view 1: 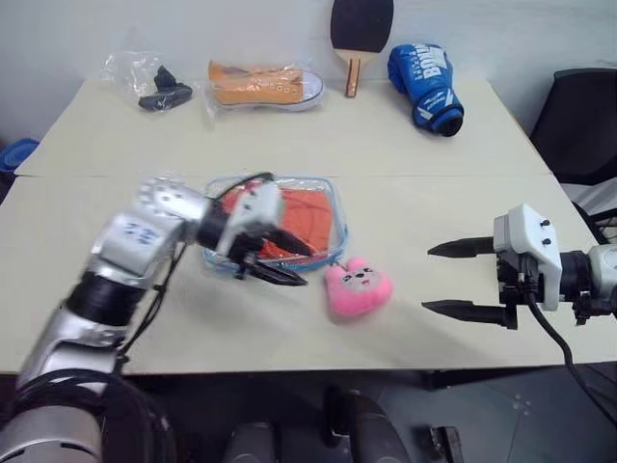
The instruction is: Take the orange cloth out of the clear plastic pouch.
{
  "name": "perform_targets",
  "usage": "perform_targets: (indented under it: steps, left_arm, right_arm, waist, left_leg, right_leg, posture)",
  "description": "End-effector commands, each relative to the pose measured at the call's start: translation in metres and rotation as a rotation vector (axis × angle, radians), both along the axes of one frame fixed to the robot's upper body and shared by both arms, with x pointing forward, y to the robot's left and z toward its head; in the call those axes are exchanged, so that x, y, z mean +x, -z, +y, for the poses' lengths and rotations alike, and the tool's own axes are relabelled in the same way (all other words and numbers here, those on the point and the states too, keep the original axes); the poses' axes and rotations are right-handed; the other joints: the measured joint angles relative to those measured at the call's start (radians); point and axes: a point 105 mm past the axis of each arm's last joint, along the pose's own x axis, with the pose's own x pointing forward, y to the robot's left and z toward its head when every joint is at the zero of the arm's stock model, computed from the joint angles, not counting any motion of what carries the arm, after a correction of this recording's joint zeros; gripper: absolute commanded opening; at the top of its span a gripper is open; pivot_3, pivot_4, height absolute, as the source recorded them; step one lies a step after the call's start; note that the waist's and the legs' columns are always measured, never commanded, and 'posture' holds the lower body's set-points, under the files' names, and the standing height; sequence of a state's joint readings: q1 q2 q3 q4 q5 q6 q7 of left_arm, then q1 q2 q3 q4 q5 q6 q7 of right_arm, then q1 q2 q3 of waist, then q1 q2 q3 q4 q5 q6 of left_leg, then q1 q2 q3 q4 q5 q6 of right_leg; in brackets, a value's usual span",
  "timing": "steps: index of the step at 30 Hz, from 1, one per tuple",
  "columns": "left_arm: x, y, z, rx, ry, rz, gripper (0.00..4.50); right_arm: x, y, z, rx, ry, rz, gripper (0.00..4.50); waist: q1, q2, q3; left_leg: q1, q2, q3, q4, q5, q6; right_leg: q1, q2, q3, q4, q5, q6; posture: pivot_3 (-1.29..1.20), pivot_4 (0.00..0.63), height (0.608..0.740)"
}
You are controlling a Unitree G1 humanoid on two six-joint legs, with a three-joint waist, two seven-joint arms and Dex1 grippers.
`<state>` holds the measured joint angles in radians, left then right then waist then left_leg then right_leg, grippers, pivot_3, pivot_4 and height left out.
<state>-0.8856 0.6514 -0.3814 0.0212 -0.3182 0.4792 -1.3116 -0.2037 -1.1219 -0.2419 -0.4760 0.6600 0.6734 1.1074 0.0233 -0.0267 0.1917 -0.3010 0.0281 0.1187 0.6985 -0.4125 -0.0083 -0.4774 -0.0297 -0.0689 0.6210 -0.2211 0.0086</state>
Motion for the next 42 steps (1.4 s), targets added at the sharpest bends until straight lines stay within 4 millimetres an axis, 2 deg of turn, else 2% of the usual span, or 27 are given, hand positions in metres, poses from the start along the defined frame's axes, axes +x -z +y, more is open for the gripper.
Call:
perform_targets:
  steps: [1, 4, 8, 11, 15, 18, 21, 24, 25, 29, 31, 33, 38, 42]
  left_arm:
    - [0.011, 0.008, -0.016, 0.045, 0.005, -0.052, 2.6]
    - [0.017, 0.021, -0.033, 0.075, 0.02, -0.083, 2.6]
    - [0.014, 0.041, -0.047, 0.127, 0.092, -0.162, 2.6]
    - [0.011, 0.047, -0.057, 0.115, 0.103, -0.159, 2.6]
    - [0.011, 0.058, -0.054, 0.165, 0.127, -0.192, 2.6]
    - [0.014, 0.058, -0.054, 0.147, 0.107, -0.195, 2.01]
    - [0.013, 0.056, -0.052, 0.137, 0.1, -0.187, 1.1]
    - [0.009, 0.052, -0.045, 0.129, 0.105, -0.173, 0.2]
    - [0.007, 0.05, -0.039, 0.134, 0.105, -0.17, 0.04]
    - [-0.003, 0.037, -0.011, 0.141, 0.096, -0.124, 0.04]
    - [-0.015, 0.029, 0.002, 0.131, 0.111, -0.093, 0.04]
    - [-0.022, 0.026, 0.009, 0.127, 0.115, -0.084, 0.04]
    - [-0.023, 0.023, 0.02, 0.124, 0.048, -0.095, 0.04]
    - [-0.026, 0.018, 0.026, 0.1, 0.013, -0.076, 0.04]
  right_arm:
    - [-0.002, -0.003, 0.0, -0.023, 0.008, -0.045, 4.5]
    - [-0.003, -0.002, 0.0, -0.019, 0.018, -0.047, 4.5]
    - [-0.006, -0.002, 0.004, -0.003, 0.028, -0.051, 4.5]
    - [-0.006, -0.001, 0.006, 0.007, 0.034, -0.05, 4.5]
    - [-0.005, -0.001, 0.008, 0.017, 0.036, -0.053, 4.5]
    - [-0.001, -0.003, 0.009, 0.027, 0.035, -0.06, 4.5]
    - [0.002, -0.003, 0.01, 0.029, 0.03, -0.064, 4.5]
    - [0.006, -0.002, 0.013, 0.022, 0.012, -0.076, 4.5]
    - [0.01, -0.003, 0.015, 0.023, 0.01, -0.098, 4.5]
    - [0.039, -0.004, 0.028, -0.004, 0.021, -0.217, 4.5]
    - [0.057, 0.005, 0.04, -0.065, -0.004, -0.285, 4.5]
    - [0.068, 0.012, 0.051, -0.091, -0.031, -0.32, 4.5]
    - [0.089, 0.027, 0.083, -0.121, -0.12, -0.393, 4.5]
    - [0.103, 0.033, 0.095, -0.152, -0.161, -0.441, 4.5]
  waist:
    - [-0.003, 0.0, 0.0]
    - [-0.003, 0.0, 0.0]
    - [-0.004, 0.0, 0.0]
    - [-0.001, 0.0, 0.0]
    - [0.0, 0.0, 0.0]
    - [-0.001, 0.0, 0.0]
    - [0.0, 0.0, 0.0]
    - [-0.001, 0.0, 0.0]
    - [-0.003, 0.0, 0.0]
    - [-0.028, 0.0, 0.0]
    - [-0.032, 0.0, 0.0]
    - [-0.037, 0.0, 0.0]
    - [-0.028, 0.0, 0.0]
    - [-0.026, 0.0, 0.0]
  left_leg:
    - [0.0, 0.001, 0.0, 0.0, 0.0, -0.001]
    - [0.001, 0.001, 0.0, 0.0, -0.001, -0.001]
    - [0.002, 0.002, 0.0, 0.0, -0.001, -0.001]
    - [0.002, 0.002, 0.0, 0.0, -0.001, -0.001]
    - [0.002, 0.002, 0.0, 0.0, -0.002, 0.0]
    - [0.002, 0.002, 0.0, 0.0, -0.002, 0.0]
    - [0.002, 0.002, -0.001, 0.0, -0.002, 0.0]
    - [0.002, 0.002, -0.001, 0.0, -0.002, 0.001]
    - [0.002, 0.002, -0.001, 0.0, -0.002, 0.001]
    - [0.003, 0.003, -0.001, 0.0, -0.002, 0.001]
    - [0.003, 0.003, -0.002, -0.001, -0.002, 0.0]
    - [0.003, 0.003, -0.002, -0.001, -0.002, -0.001]
    - [0.002, 0.004, -0.002, 0.0, -0.002, -0.001]
    - [0.002, 0.004, -0.001, 0.001, -0.002, -0.001]
  right_leg:
    - [-0.001, 0.0, 0.002, 0.0, 0.0, 0.0]
    - [-0.002, 0.0, 0.003, 0.001, 0.0, -0.001]
    - [-0.002, 0.001, 0.005, 0.001, 0.0, -0.001]
    - [-0.002, 0.0, 0.005, 0.001, 0.0, -0.001]
    - [-0.001, 0.0, 0.005, 0.001, 0.0, -0.001]
    - [-0.001, 0.0, 0.005, 0.001, 0.0, -0.001]
    - [-0.001, 0.0, 0.005, 0.001, 0.0, -0.001]
    - [-0.001, 0.0, 0.005, 0.001, 0.0, -0.001]
    - [-0.001, 0.0, 0.005, 0.001, 0.0, -0.001]
    - [-0.002, 0.002, 0.006, 0.001, 0.0, -0.002]
    - [-0.003, 0.002, 0.007, 0.003, 0.0, -0.003]
    - [-0.004, 0.003, 0.008, 0.004, -0.001, -0.004]
    - [-0.005, 0.002, 0.007, 0.004, -0.001, -0.004]
    - [-0.005, 0.002, 0.006, 0.004, 0.0, -0.004]
  posture:
    - [0.0, 0.15, 0.74]
    - [0.0, 0.15, 0.74]
    - [0.0, 0.15, 0.74]
    - [0.0, 0.15, 0.74]
    - [0.0, 0.15, 0.74]
    - [0.0, 0.15, 0.74]
    - [0.0, 0.15, 0.74]
    - [0.0, 0.15, 0.74]
    - [0.0, 0.15, 0.74]
    - [0.0, 0.15, 0.74]
    - [0.0, 0.15, 0.74]
    - [0.0, 0.15, 0.74]
    - [0.0, 0.15, 0.74]
    - [0.0, 0.15, 0.74]
